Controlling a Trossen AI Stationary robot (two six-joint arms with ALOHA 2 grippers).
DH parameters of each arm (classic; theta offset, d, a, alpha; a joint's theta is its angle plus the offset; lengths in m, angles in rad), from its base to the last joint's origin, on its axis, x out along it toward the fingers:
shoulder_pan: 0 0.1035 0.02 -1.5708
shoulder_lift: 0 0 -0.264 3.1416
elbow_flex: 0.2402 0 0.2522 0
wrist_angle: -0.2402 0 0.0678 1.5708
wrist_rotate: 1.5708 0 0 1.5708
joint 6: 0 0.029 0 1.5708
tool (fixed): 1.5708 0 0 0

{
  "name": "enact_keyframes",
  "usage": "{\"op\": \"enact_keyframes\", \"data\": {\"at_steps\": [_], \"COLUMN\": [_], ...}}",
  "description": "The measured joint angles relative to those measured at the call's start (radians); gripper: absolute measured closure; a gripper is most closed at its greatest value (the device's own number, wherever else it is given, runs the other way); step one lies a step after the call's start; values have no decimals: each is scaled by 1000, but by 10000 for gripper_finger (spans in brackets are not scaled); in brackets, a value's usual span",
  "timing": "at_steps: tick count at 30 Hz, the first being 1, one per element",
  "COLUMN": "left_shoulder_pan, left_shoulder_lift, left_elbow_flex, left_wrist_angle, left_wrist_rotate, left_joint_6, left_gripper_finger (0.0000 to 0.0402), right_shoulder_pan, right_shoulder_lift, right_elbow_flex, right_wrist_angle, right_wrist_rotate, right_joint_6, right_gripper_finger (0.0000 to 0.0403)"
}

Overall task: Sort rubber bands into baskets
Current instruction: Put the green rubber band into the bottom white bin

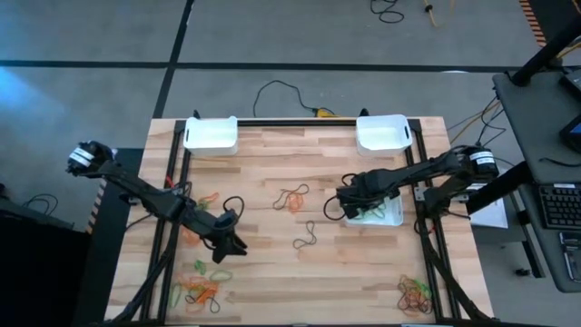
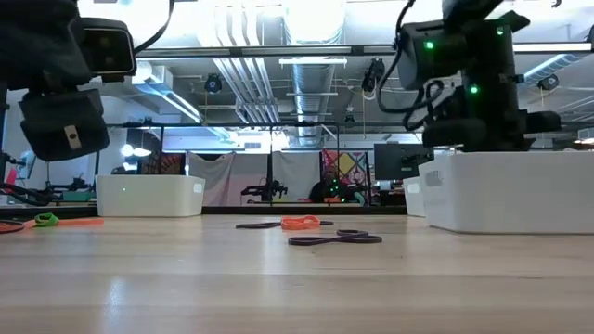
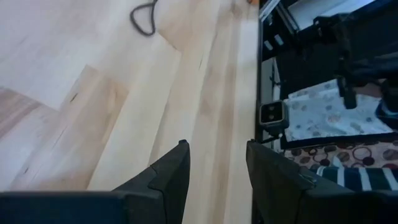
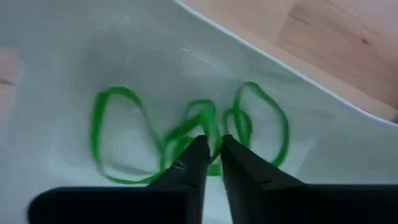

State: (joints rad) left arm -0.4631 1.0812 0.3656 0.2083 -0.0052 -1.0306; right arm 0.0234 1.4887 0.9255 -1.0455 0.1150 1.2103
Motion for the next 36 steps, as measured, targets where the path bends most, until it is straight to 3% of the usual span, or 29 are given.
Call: {"op": "enact_keyframes", "data": {"at_steps": [6,13,16,21,25,30,36], "left_shoulder_pan": [45,89,99,98,90,70,30], "left_shoulder_lift": [-14,-27,-27,-21,-21,-21,-15], "left_elbow_flex": [0,0,2,44,109,195,276], "left_wrist_angle": [0,0,-3,-89,-221,-429,-597], "left_wrist_rotate": [-12,-12,-12,-11,-12,-62,-148], "left_joint_6": [39,105,105,123,173,226,263], "left_gripper_finger": [259,259,259,259,259,259,259], "right_shoulder_pan": [1,109,218,409,548,653,693], "right_shoulder_lift": [-30,-75,-72,-66,-64,-19,69], "right_elbow_flex": [56,296,388,492,524,504,465], "right_wrist_angle": [-78,-239,-254,-218,-140,-45,-35], "right_wrist_rotate": [0,70,71,-35,-13,-24,-17], "right_joint_6": [3,84,138,328,404,319,72], "right_gripper_finger": [257,184,179,179,179,179,179]}}
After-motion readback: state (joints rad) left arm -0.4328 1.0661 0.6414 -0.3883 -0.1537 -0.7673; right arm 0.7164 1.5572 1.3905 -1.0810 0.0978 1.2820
